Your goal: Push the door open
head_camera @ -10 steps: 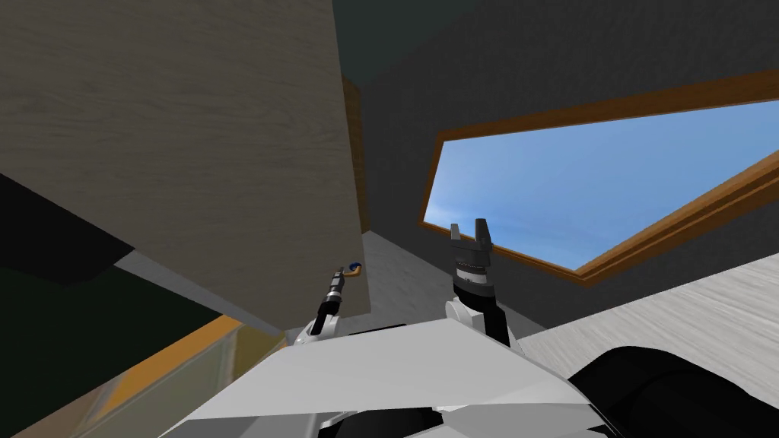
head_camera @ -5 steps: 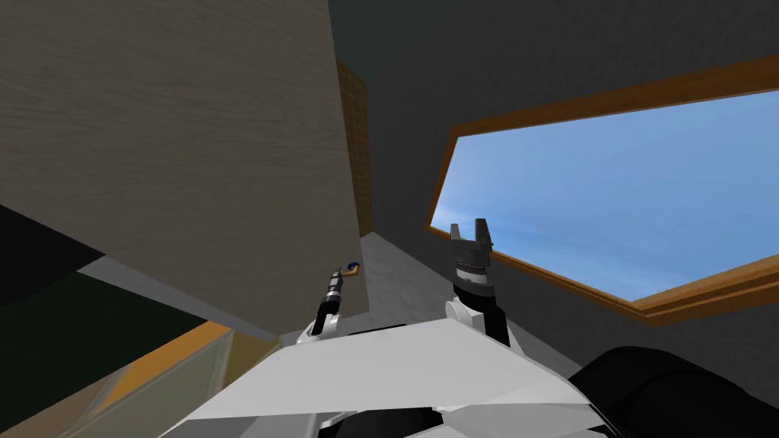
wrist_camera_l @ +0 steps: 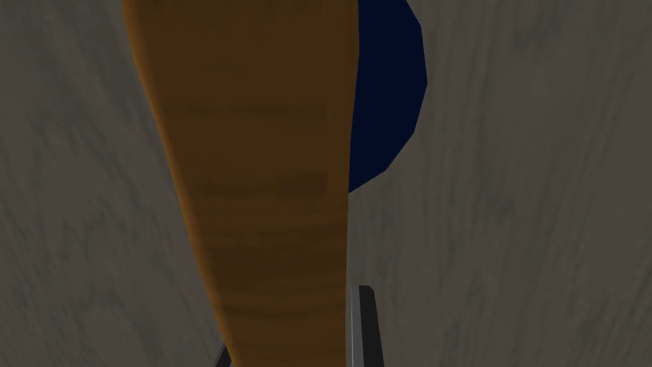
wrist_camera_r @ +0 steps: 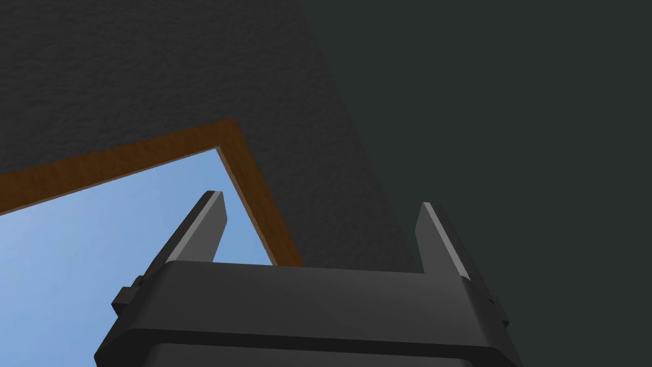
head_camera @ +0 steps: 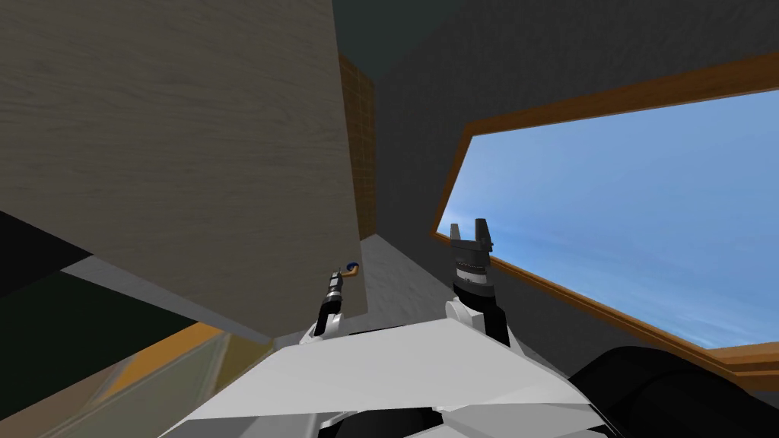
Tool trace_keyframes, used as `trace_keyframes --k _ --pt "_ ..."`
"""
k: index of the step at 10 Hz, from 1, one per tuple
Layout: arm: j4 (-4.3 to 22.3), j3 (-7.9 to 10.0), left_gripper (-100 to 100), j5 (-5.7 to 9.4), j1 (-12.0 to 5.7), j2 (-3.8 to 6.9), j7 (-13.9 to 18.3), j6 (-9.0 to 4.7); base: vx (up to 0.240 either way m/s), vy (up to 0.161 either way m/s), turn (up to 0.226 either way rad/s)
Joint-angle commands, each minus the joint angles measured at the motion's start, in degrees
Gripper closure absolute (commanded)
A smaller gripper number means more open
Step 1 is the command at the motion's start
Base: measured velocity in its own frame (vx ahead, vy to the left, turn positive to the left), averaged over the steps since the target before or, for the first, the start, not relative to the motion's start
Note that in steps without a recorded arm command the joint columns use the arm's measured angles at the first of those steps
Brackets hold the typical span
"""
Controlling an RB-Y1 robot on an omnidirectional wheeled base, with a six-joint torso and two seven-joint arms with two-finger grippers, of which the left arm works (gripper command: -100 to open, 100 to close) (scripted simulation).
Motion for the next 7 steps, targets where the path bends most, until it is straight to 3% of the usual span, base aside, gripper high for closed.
trace_keyframes --k 1,3,4,5,7 --pt "1.13 -0.03 100 0.06 -0.95 -1.42 -0.24 -0.49 0.118 -0.107 0.053" --pt "1.13 -0.03 100 0.06 -0.95 -1.42 -0.24 -0.49 0.042 -0.032 0.007" --pt "-0.28 0.64 100 0.32 0.14 -0.4 -0.12 0.12 0.003 0.021 0.022" --pt "-0.36 1.64 100 0.91 0.23 1.52 -0.43 0.03 0.101 -0.036 0.025" --pt "-0.41 2.3 100 1.31 0.22 2.27 -0.7 -0.01 0.163 -0.088 0.047"
